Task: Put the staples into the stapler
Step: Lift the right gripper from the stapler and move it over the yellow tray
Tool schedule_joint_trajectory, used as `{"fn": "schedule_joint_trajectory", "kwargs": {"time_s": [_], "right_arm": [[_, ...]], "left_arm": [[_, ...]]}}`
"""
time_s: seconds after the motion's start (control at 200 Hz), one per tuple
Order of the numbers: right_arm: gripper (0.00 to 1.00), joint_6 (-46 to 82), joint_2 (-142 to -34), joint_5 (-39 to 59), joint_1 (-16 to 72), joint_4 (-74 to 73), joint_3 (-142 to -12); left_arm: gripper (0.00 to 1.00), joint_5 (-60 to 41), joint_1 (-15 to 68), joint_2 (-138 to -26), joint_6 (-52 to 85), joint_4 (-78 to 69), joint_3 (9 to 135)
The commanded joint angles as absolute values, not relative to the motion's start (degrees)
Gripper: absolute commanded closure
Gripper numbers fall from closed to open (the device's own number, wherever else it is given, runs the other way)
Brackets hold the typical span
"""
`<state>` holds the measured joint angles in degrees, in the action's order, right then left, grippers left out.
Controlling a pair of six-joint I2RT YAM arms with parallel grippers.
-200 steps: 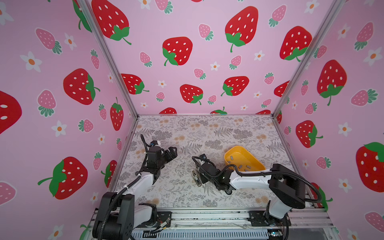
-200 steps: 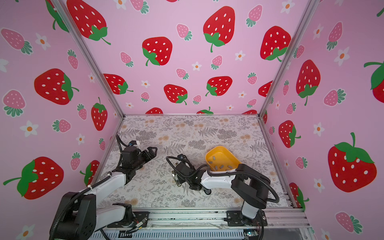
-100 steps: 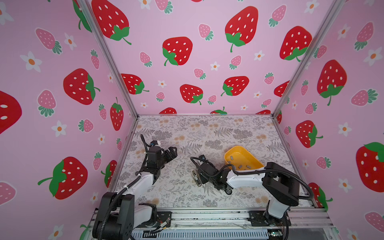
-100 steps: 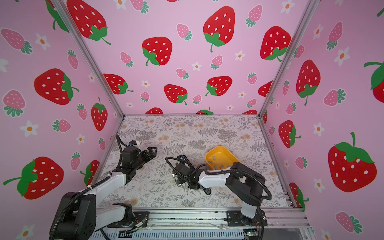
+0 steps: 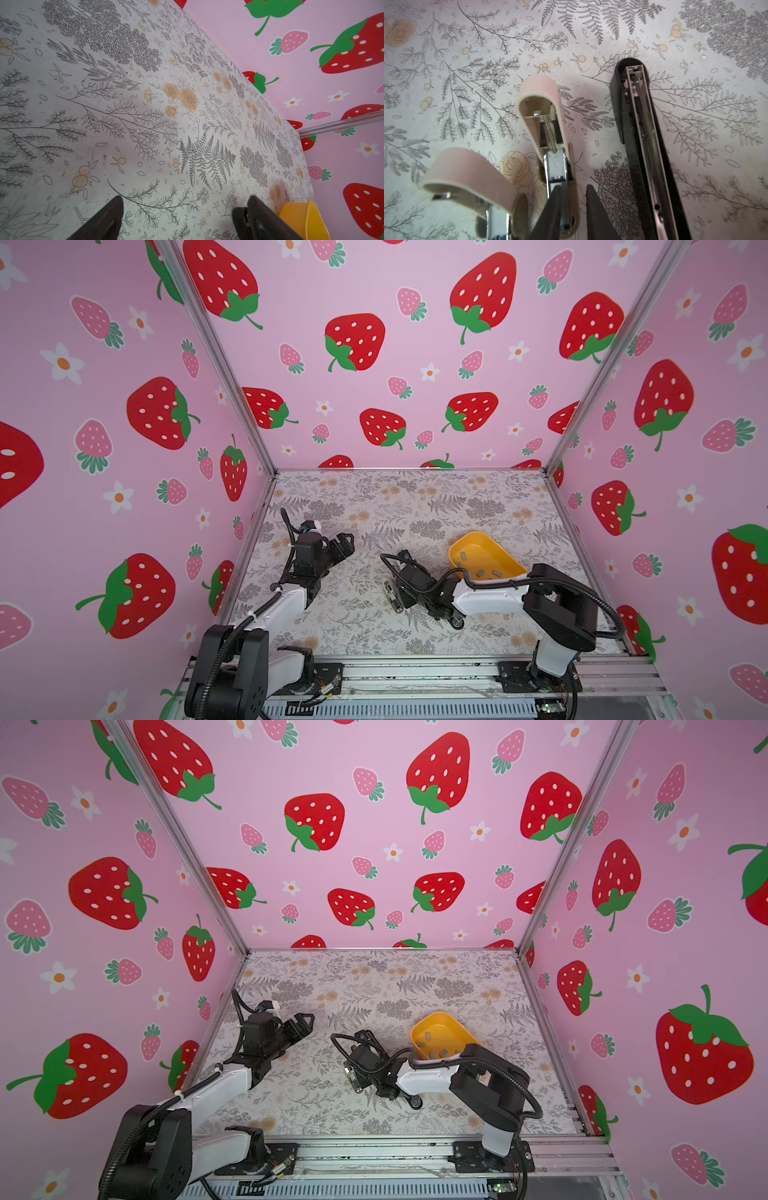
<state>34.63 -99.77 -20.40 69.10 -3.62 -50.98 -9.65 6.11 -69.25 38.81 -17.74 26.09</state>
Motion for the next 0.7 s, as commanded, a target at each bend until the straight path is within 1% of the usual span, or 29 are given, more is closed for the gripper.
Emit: {"fn": "schedule_joint_trajectory", "kwargs": {"time_s": [0.0,0.115,0.19,0.35,0.445,0.555,0.695], "right_arm": [[0.75,34.25,-93.66,-22.86,68.71,-0.04,-52.59],[0.73,33.05,-86.02,-27.46,68.26,5.38,-52.91],[0.72,33.64,-80.13,-32.30,66.69,11.64,-52.76],[0.72,35.68,-67.93,-32.87,56.98,23.93,-50.02],[0.71,34.83,-61.91,-30.08,50.34,26.17,-46.54],[0.70,34.50,-59.96,-26.36,44.54,27.31,-43.88],[0.70,34.01,-63.61,-22.06,39.88,26.76,-42.50]], "left_arm": [[0.06,-9.56,6.25,-68.31,38.61,-17.49,28.12],[0.06,-9.19,6.23,-67.56,38.06,-17.24,27.98],[0.05,-9.15,6.45,-66.88,37.51,-17.23,27.80],[0.05,-8.26,8.24,-65.39,35.28,-16.36,28.18],[0.05,-5.02,10.01,-64.12,33.55,-15.49,28.39],[0.05,-3.23,11.82,-63.22,31.70,-14.60,28.71],[0.05,-1.85,12.91,-62.25,30.13,-13.73,28.94]]}}
